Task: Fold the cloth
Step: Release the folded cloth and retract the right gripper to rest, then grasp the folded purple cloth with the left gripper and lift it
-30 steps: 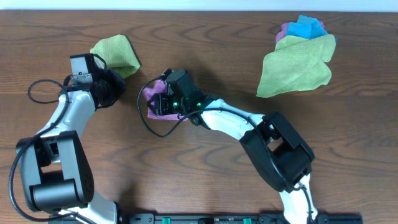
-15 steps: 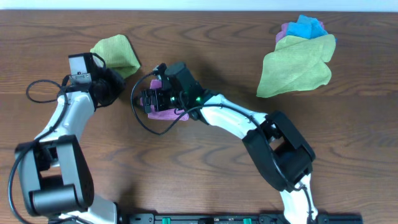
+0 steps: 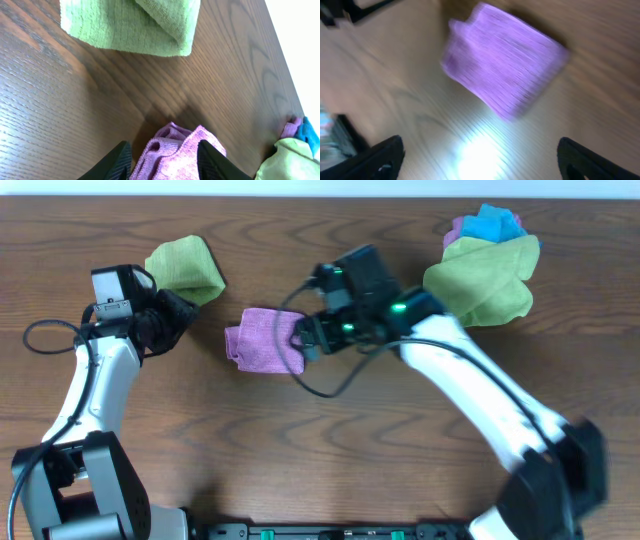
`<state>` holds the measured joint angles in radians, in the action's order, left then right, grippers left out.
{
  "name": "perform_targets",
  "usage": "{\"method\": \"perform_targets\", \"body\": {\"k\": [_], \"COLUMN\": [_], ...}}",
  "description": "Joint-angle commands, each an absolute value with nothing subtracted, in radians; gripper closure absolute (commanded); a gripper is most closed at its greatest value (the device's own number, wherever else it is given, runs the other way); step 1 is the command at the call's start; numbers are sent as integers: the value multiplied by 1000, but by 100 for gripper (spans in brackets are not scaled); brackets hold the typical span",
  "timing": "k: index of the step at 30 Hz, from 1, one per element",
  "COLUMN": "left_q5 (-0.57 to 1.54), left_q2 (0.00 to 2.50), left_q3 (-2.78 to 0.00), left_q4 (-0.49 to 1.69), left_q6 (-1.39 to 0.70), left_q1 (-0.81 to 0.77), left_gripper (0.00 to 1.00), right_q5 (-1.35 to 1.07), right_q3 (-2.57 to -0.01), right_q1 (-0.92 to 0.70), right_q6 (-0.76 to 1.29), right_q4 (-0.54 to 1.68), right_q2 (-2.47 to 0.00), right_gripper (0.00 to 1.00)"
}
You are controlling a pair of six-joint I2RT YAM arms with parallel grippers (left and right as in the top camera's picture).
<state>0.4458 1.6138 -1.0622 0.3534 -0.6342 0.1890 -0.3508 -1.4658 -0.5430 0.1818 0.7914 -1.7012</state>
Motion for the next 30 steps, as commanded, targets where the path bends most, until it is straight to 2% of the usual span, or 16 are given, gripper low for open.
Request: {"method": "perform_targets", "body": {"k": [1, 6, 13, 19, 21, 23, 24, 30], "left_q5": [473, 501, 582, 625, 653, 674, 675, 683], "left_q2": [1599, 1599, 1599, 1599, 1599, 1599, 1599, 1599], "left_q3": [-1083, -1083, -1082, -1076, -1066, -1058, -1053, -989], "left_q4": [389, 459, 527, 587, 591, 595, 596, 589], "left_q6": [-675, -677, -665, -646, -630, -623, -622, -606], "left_q1": [190, 184, 168, 168, 168, 166, 163, 122], "left_gripper": [55, 53, 48, 28, 17, 2, 5, 5], "right_q5": [-221, -194, -179, -126, -119, -117, -109, -78], "right_q3": [-1436, -1174, -807, -622, -589, -569, -566, -566], "right_q1": [-503, -445, -392, -390, -390, -390, -390, -390], "right_q6": [88, 126, 259, 392, 415, 415, 415, 414], "right_q4": [862, 846, 735, 759, 760, 764, 769, 797], "right_q2": [-1612, -1379, -991, -739, -694, -666, -663, -666], "right_gripper": [8, 11, 7, 1, 1, 1, 1, 1]}}
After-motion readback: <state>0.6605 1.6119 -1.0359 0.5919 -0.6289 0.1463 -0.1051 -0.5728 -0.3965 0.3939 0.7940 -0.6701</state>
